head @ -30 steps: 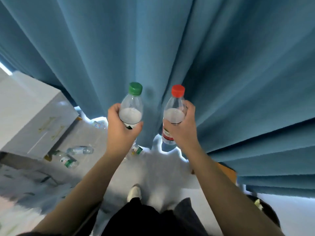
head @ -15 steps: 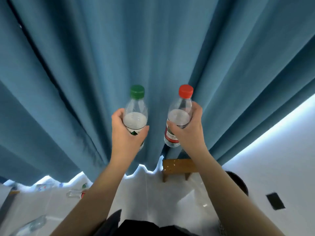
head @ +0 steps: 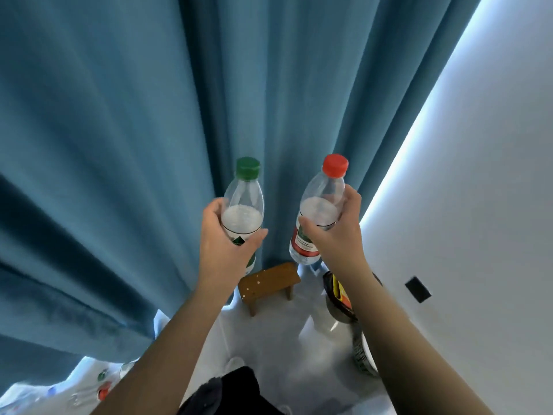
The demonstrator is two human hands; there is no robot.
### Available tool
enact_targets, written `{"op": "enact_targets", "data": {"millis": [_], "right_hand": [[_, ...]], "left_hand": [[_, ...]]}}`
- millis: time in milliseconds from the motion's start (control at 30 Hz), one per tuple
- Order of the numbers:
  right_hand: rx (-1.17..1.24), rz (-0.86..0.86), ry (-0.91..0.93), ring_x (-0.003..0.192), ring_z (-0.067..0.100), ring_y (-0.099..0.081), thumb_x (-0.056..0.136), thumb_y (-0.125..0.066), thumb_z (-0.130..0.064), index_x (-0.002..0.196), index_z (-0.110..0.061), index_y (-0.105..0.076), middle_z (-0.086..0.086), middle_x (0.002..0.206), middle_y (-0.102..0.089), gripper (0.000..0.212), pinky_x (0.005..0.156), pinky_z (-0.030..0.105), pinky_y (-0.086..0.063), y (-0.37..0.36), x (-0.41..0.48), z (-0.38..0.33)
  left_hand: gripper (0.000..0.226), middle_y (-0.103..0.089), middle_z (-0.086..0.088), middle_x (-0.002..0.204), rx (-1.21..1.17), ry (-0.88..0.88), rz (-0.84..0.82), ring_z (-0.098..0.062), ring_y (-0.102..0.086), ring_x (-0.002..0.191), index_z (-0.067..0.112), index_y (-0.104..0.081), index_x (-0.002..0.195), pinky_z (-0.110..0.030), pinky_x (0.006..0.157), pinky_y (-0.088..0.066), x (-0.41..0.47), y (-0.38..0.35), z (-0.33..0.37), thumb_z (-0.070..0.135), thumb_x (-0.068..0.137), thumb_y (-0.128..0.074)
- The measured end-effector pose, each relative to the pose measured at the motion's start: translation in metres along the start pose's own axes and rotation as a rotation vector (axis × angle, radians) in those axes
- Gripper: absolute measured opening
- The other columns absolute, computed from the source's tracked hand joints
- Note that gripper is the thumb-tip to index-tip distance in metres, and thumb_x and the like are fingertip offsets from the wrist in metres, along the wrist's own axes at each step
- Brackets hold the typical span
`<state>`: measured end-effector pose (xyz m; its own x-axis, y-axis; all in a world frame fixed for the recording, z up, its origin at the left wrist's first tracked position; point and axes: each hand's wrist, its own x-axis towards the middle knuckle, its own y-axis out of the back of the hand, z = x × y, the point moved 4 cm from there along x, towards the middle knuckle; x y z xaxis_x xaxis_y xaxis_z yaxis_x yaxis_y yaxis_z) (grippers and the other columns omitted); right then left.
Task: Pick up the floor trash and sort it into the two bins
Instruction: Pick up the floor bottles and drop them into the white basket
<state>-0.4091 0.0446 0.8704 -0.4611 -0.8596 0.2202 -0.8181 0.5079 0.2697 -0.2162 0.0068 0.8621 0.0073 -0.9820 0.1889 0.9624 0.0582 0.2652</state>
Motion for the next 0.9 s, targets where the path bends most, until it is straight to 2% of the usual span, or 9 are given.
{"op": "enact_targets", "data": {"millis": [167, 233, 300, 400, 467, 600, 667, 767, 900], "right_hand": [[-0.066, 0.103, -0.075, 0.111, 0.018, -0.052, 0.076, -0.075, -0.014, 0.131, -0.026, -0.028, 0.000, 0.125, -0.047, 0.074, 0.095, 0.036, -0.049, 0.047, 0.017, 0.028], [-0.090, 0.159, -0.140, 0.111, 0.018, -0.050, 0.076, -0.075, -0.013, 0.131, -0.028, -0.025, 0.001, 0.128, -0.046, 0.076, 0.093, 0.030, -0.048, 0.069, 0.023, 0.043], [-0.106, 0.218, -0.196, 0.111, 0.015, -0.049, 0.076, -0.075, -0.012, 0.129, -0.034, -0.021, 0.000, 0.128, -0.045, 0.079, 0.088, 0.020, -0.047, 0.093, 0.031, 0.060], [-0.145, 0.310, -0.271, 0.112, 0.014, -0.049, 0.076, -0.076, -0.014, 0.131, -0.036, -0.019, -0.002, 0.123, -0.047, 0.083, 0.092, 0.029, -0.047, 0.132, 0.046, 0.087], [-0.145, 0.400, -0.315, 0.109, 0.011, -0.052, 0.075, -0.076, -0.014, 0.129, -0.037, -0.021, -0.002, 0.118, -0.048, 0.081, 0.090, 0.032, -0.049, 0.157, 0.058, 0.104], [-0.121, 0.536, -0.428, 0.092, -0.012, -0.055, 0.076, -0.075, -0.017, 0.125, -0.036, -0.025, 0.000, 0.116, -0.049, 0.072, 0.078, 0.017, -0.047, 0.193, 0.073, 0.135], [-0.138, 0.597, -0.495, 0.096, -0.008, -0.055, 0.076, -0.075, -0.023, 0.123, -0.038, -0.026, -0.001, 0.116, -0.051, 0.069, 0.079, 0.019, -0.045, 0.212, 0.070, 0.152], [-0.182, 0.642, -0.592, 0.105, 0.010, -0.054, 0.081, -0.073, -0.023, 0.127, -0.030, -0.029, 0.000, 0.119, -0.053, 0.064, 0.086, 0.027, -0.044, 0.239, 0.060, 0.185], [-0.213, 0.649, -0.767, 0.109, 0.016, -0.054, 0.080, -0.071, -0.030, 0.128, -0.026, -0.034, -0.001, 0.123, -0.054, 0.061, 0.086, 0.033, -0.044, 0.273, 0.042, 0.250]], "left_hand": [[0.070, -0.051, 0.000, 0.117, 0.053, -0.092, -0.158, -0.015, -0.055, 0.104, 0.020, -0.039, 0.122, -0.029, 0.088, -0.050, 0.027, -0.066, 0.003, 0.022, 0.068, -0.084], [0.069, -0.051, 0.001, 0.117, 0.060, -0.096, -0.244, -0.015, -0.055, 0.104, 0.020, -0.038, 0.123, -0.028, 0.088, -0.050, 0.036, -0.101, 0.003, 0.022, 0.070, -0.082], [0.069, -0.051, 0.003, 0.116, 0.048, -0.101, -0.345, -0.012, -0.055, 0.100, 0.021, -0.037, 0.124, -0.019, 0.082, -0.049, 0.046, -0.140, 0.002, 0.020, 0.072, -0.081], [0.071, -0.050, 0.010, 0.112, -0.004, -0.111, -0.495, -0.004, -0.051, 0.096, 0.017, -0.036, 0.128, -0.009, 0.077, -0.045, 0.062, -0.203, 0.004, 0.014, 0.072, -0.080], [0.075, -0.049, 0.012, 0.113, -0.004, -0.122, -0.603, -0.003, -0.049, 0.097, 0.018, -0.036, 0.131, -0.010, 0.077, -0.042, 0.071, -0.247, 0.007, 0.013, 0.071, -0.080], [0.076, -0.051, 0.005, 0.124, 0.029, -0.142, -0.843, -0.015, -0.052, 0.107, 0.029, -0.035, 0.130, -0.026, 0.086, -0.045, 0.079, -0.327, 0.004, 0.016, 0.070, -0.080], [0.075, -0.050, 0.006, 0.126, 0.057, -0.126, -0.938, -0.018, -0.051, 0.109, 0.033, -0.034, 0.129, -0.031, 0.090, -0.046, 0.075, -0.359, 0.002, 0.018, 0.071, -0.079], [0.071, -0.049, 0.009, 0.123, 0.111, -0.103, -1.040, -0.016, -0.050, 0.109, 0.033, -0.036, 0.128, -0.036, 0.094, -0.046, 0.063, -0.402, -0.009, 0.022, 0.073, -0.078], [0.068, -0.047, 0.007, 0.121, 0.198, -0.079, -1.146, -0.015, -0.047, 0.112, 0.027, -0.041, 0.129, -0.042, 0.098, -0.045, 0.042, -0.460, -0.041, 0.029, 0.072, -0.078]]}}
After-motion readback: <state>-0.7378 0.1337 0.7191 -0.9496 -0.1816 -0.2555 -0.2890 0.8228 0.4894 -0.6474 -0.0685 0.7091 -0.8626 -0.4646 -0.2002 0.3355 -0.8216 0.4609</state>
